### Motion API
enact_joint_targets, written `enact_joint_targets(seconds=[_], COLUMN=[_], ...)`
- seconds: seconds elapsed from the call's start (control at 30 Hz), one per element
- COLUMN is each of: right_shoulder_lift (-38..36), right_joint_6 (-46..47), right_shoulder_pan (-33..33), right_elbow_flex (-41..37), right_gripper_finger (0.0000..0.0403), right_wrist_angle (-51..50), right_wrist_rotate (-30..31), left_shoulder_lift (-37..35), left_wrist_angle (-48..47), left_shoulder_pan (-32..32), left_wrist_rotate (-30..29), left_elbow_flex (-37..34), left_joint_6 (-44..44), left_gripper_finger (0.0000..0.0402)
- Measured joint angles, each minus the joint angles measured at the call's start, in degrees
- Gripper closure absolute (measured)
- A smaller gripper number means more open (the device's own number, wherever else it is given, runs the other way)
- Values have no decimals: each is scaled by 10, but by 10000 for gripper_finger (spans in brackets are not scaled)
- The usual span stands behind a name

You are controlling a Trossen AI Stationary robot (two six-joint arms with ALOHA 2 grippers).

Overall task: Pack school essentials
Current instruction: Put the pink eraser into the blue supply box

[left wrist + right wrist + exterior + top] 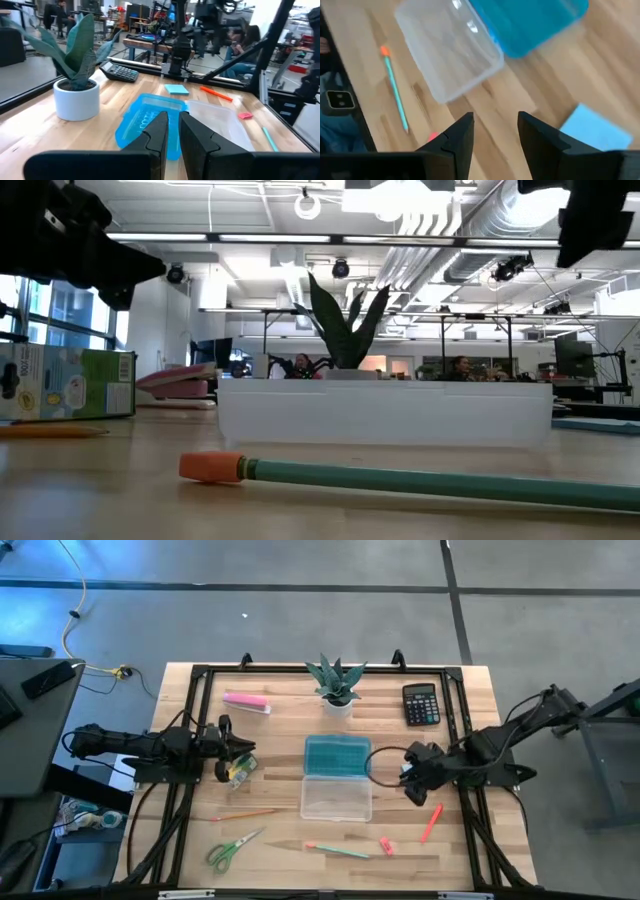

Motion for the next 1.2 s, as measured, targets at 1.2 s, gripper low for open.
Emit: enact_joint_targets(seconds=[1.2], right_shoulder_lift=[340], right_joint_6=[243], right_shoulder_pan=[108], right_elbow_flex=[143], right_gripper_finger=[195], right_wrist_angle=[34], right_wrist_rotate=[-114], left_shoulder_lift=[0], left_wrist_angle=[3], left_shoulder_pan=[0], left_wrist_rotate=[-43], left_elbow_flex=[0], left_joint_6=[0], left_gripper_finger=[366])
